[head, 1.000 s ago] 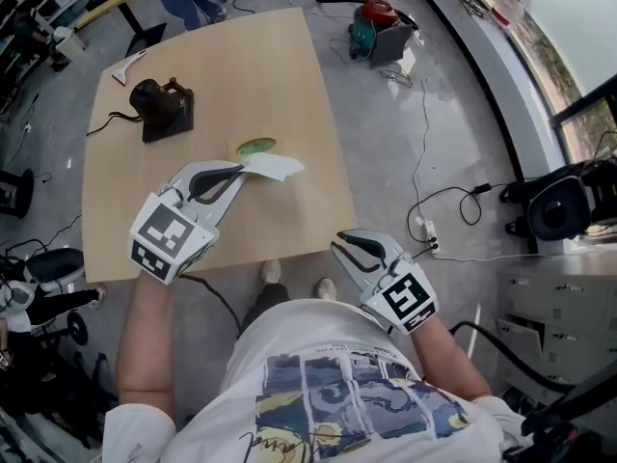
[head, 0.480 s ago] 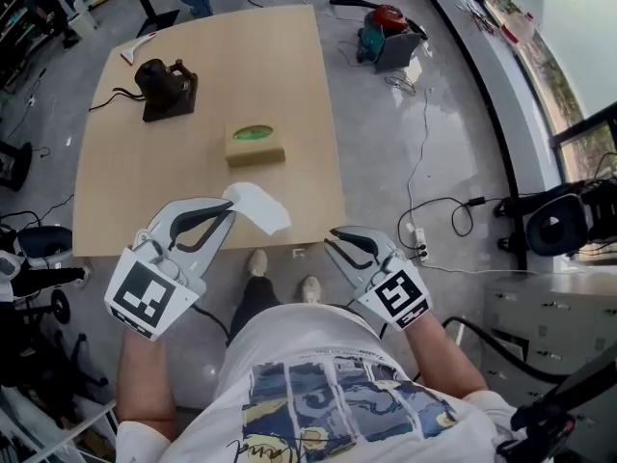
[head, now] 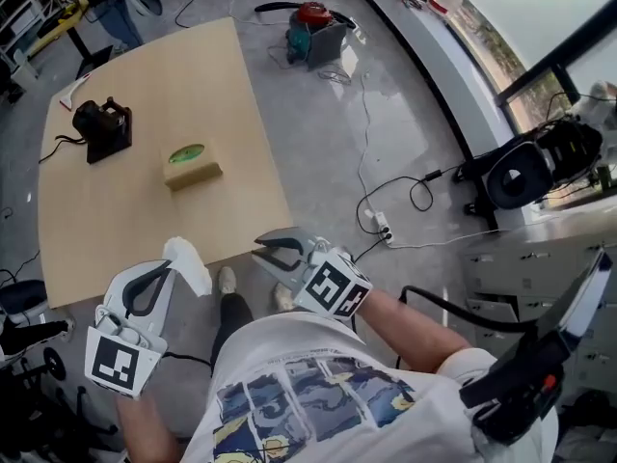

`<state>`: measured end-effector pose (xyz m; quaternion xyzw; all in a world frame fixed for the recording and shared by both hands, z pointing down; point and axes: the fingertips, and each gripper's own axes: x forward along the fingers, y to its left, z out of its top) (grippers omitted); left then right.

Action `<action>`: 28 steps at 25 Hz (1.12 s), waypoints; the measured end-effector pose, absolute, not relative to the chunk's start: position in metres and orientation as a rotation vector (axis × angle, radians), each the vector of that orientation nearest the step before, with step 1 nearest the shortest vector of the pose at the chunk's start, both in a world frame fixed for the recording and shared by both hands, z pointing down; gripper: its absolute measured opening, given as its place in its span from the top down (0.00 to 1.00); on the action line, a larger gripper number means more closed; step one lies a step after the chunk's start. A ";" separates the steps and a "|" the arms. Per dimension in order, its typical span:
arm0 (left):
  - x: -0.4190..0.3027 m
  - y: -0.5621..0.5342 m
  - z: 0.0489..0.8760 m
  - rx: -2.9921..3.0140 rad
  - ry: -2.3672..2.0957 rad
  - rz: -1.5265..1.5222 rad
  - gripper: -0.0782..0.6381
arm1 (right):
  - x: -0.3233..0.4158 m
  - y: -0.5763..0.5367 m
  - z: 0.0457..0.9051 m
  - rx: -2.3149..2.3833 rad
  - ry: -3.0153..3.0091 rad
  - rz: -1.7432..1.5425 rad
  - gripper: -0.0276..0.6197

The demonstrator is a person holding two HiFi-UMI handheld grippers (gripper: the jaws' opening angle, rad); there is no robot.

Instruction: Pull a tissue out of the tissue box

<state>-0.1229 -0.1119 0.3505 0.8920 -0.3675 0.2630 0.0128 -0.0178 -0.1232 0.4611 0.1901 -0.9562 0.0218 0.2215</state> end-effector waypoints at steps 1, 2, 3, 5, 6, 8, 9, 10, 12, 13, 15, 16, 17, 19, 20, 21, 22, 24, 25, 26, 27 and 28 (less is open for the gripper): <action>-0.120 -0.108 0.351 2.777 -1.145 0.827 0.88 | -0.016 -0.120 0.461 0.521 -2.640 0.056 0.88; -0.118 -0.105 0.352 2.775 -1.145 0.834 0.88 | -0.015 -0.118 0.461 0.517 -2.640 0.051 0.88; -0.117 -0.103 0.353 2.773 -1.143 0.839 0.88 | -0.016 -0.117 0.461 0.513 -2.641 0.045 0.88; -0.117 -0.101 0.354 2.769 -1.137 0.845 0.88 | -0.017 -0.116 0.459 0.508 -2.644 0.035 0.88; -0.117 -0.101 0.355 2.768 -1.134 0.845 0.88 | -0.017 -0.116 0.459 0.508 -2.644 0.030 0.88; -0.117 -0.100 0.355 2.770 -1.129 0.839 0.88 | -0.017 -0.115 0.458 0.510 -2.639 0.023 0.88; -0.118 -0.099 0.354 2.771 -1.127 0.835 0.88 | -0.017 -0.114 0.458 0.512 -2.634 0.021 0.88; -0.118 -0.099 0.354 2.773 -1.125 0.832 0.88 | -0.017 -0.113 0.458 0.514 -2.629 0.020 0.88; -0.119 -0.098 0.352 2.779 -1.118 0.826 0.88 | -0.018 -0.112 0.458 0.516 -2.619 0.018 0.88; -0.120 -0.098 0.352 2.781 -1.114 0.824 0.88 | -0.019 -0.113 0.458 0.517 -2.615 0.015 0.88; -0.123 -0.101 0.351 2.791 -1.115 0.824 0.88 | -0.022 -0.114 0.456 0.521 -2.611 0.008 0.88; -0.125 -0.103 0.351 2.799 -1.118 0.822 0.88 | -0.024 -0.115 0.455 0.523 -2.611 0.006 0.88; -0.126 -0.105 0.351 2.806 -1.115 0.815 0.88 | -0.026 -0.116 0.455 0.526 -2.611 0.004 0.88; -0.126 -0.109 0.349 2.812 -1.107 0.799 0.88 | -0.030 -0.118 0.452 0.528 -2.612 -0.005 0.88; -0.127 -0.110 0.348 2.814 -1.103 0.797 0.88 | -0.031 -0.119 0.451 0.527 -2.612 -0.010 0.88; -0.128 -0.110 0.347 2.814 -1.101 0.801 0.88 | -0.032 -0.119 0.450 0.528 -2.611 -0.014 0.88; -0.129 -0.111 0.345 2.819 -1.101 0.804 0.88 | -0.034 -0.120 0.450 0.530 -2.609 -0.015 0.88; -0.131 -0.113 0.342 2.833 -1.093 0.797 0.88 | -0.037 -0.122 0.449 0.533 -2.607 -0.018 0.89; -0.133 -0.114 0.344 2.825 -1.083 0.798 0.88 | -0.040 -0.124 0.449 0.534 -2.606 -0.020 0.89; -0.137 -0.114 0.347 2.811 -1.071 0.800 0.88 | -0.042 -0.127 0.449 0.536 -2.603 -0.021 0.89; -0.140 -0.115 0.349 2.799 -1.061 0.802 0.88 | -0.045 -0.129 0.450 0.538 -2.601 -0.021 0.89; -0.143 -0.117 0.351 2.794 -1.055 0.801 0.88 | -0.047 -0.132 0.451 0.541 -2.599 -0.020 0.89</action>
